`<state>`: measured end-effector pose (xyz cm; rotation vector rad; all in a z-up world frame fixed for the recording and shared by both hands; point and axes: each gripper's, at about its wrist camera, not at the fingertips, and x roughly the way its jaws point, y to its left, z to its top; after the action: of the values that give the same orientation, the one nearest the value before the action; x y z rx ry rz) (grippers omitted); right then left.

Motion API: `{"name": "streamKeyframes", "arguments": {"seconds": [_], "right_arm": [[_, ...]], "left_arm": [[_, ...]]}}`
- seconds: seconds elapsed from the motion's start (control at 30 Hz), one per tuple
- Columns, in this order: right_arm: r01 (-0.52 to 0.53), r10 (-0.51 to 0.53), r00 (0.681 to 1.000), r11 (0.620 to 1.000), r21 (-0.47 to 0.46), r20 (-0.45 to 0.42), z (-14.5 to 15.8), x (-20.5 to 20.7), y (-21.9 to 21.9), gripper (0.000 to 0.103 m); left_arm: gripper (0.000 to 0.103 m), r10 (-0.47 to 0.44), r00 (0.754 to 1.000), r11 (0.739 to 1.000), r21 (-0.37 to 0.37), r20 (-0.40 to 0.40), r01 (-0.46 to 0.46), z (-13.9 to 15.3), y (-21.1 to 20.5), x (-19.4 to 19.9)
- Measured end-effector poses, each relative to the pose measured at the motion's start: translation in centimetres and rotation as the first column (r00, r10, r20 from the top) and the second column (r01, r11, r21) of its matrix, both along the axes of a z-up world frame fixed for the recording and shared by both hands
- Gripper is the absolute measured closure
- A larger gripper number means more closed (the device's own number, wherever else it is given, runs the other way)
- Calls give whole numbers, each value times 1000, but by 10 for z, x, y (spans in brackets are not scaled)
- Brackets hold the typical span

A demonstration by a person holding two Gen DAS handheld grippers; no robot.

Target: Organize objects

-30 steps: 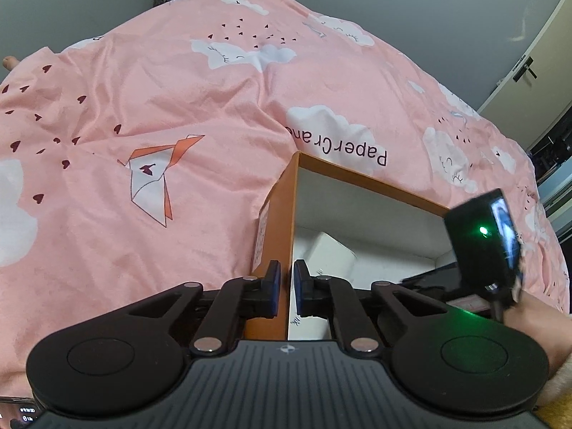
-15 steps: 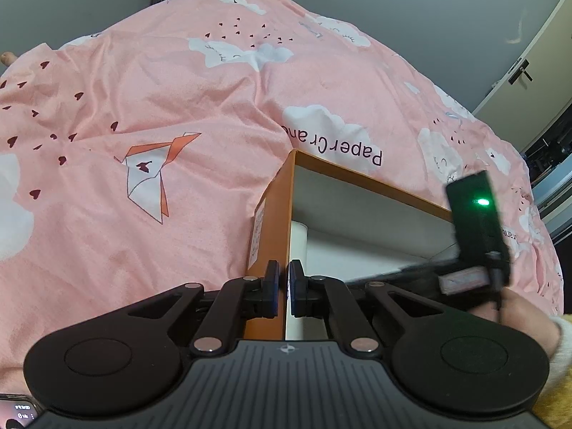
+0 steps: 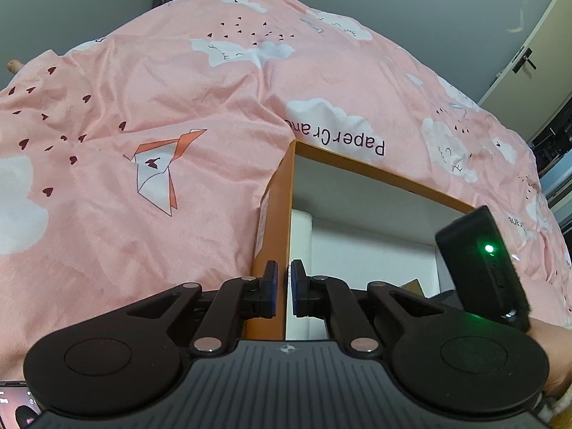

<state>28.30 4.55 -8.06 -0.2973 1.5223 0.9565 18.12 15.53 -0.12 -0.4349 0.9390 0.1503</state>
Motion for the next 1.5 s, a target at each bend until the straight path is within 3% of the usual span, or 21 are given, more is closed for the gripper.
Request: {"name": "streamKeyframes", "arguments": {"seconds": [0.17,0.27,0.4,0.53,0.63,0.73,0.83,1.0,1.2,1.5], "right_arm": [[33,-37,997,998,48,69,6,2,-4,83],[16,-23,996,997,74,92,18,1,-13,77],[12,-35,980,993,115,197,51,9,-37,57],[22,-47,938,997,76,342,68,20,-56,25],[10,-11,922,1000,5,387,65,22,-82,22],[29,-19,935,999,-24,355,45,25,-81,25],[87,-78,952,996,-17,295,34,32,-82,43],[148,-150,971,989,21,184,33,31,-89,43],[119,-120,993,991,57,16,26,14,-78,43],[251,-241,965,963,95,-101,14,-1,-50,43]], "left_arm": [[96,0,1000,1000,-7,1,0,-1,0,-1],[96,1,1000,1000,-8,3,-1,-1,0,-1],[96,6,1000,1000,-16,2,-6,-2,-1,-1],[96,7,1000,1000,-15,3,-7,-2,-2,-2],[96,6,1000,1000,-14,2,-6,-2,-2,-2],[96,-1,1000,1000,0,-7,1,-3,-4,-1],[96,-10,1000,1000,8,-18,10,-3,-5,-2],[98,-34,999,999,32,-29,35,-2,-8,-5],[98,-57,997,997,51,-41,60,0,-12,-14],[99,-64,997,995,69,-47,67,1,-17,-19]]}}
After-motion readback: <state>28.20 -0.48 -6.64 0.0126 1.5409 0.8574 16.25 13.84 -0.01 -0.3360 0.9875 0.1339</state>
